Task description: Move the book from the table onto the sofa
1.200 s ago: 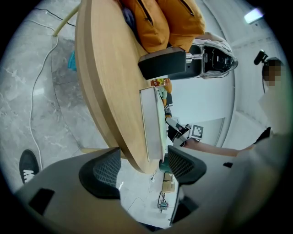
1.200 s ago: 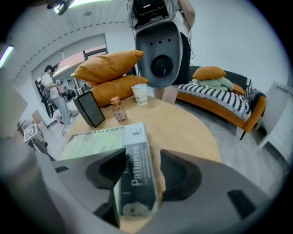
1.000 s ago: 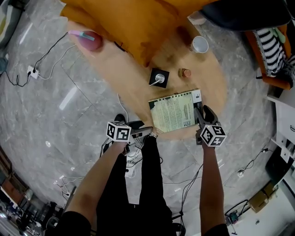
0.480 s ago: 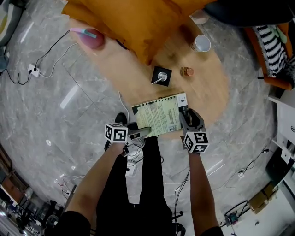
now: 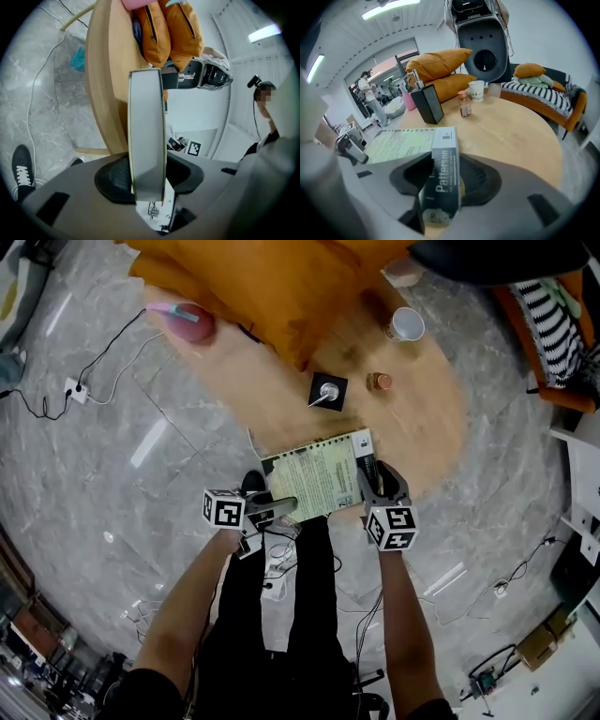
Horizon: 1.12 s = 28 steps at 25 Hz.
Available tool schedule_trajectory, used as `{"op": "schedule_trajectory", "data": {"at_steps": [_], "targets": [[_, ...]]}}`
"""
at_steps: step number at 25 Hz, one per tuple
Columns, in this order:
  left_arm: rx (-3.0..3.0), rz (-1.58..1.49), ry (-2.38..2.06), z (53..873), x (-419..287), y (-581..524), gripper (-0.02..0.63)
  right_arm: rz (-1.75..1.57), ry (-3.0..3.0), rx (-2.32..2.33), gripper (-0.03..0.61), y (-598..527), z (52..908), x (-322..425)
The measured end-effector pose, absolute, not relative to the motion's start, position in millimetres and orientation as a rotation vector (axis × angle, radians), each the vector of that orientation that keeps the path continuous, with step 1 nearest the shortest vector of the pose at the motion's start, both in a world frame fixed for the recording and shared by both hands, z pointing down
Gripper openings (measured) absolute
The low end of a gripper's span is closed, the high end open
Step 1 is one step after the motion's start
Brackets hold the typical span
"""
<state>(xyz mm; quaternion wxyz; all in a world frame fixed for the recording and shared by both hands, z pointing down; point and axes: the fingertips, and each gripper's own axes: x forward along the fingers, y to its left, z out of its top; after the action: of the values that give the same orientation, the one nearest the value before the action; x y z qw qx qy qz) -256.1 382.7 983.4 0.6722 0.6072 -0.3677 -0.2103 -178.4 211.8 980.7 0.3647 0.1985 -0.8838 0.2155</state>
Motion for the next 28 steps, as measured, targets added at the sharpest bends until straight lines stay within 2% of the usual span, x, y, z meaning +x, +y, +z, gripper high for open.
{"op": "schedule_trajectory", "data": {"at_steps": [9,13,16,19,26,27,28], "targets": [[1.397,-0.532,-0.722,930,-264,402,0.167,0.643,-2.314,0.424,0.196,239,942,-174],[1.406,-0.585,-0.692,888,-265,407,0.167,0.716,-2.358,0.464,0.244,235,894,-172],[1.418,-0.644,-0.658,849,-269,409,0.167,0.937,-2.390,0.473,0.314,231,853,-172],[1.441,-0.697,-0.627,806,-276,414,0.167,1.255,-2.394,0.395,0.327,237,809,-178],[1.527,-0.743,-0.579,717,-277,434,0.167,1.749,-2.344,0.157,0.324,272,723,-177],[1.547,-0.728,-0.578,707,-279,437,0.167,1.795,-2.356,0.101,0.307,278,706,-182],[1.563,-0.714,-0.577,698,-280,440,0.167,1.839,-2.368,0.043,0.247,285,690,-187]]}}
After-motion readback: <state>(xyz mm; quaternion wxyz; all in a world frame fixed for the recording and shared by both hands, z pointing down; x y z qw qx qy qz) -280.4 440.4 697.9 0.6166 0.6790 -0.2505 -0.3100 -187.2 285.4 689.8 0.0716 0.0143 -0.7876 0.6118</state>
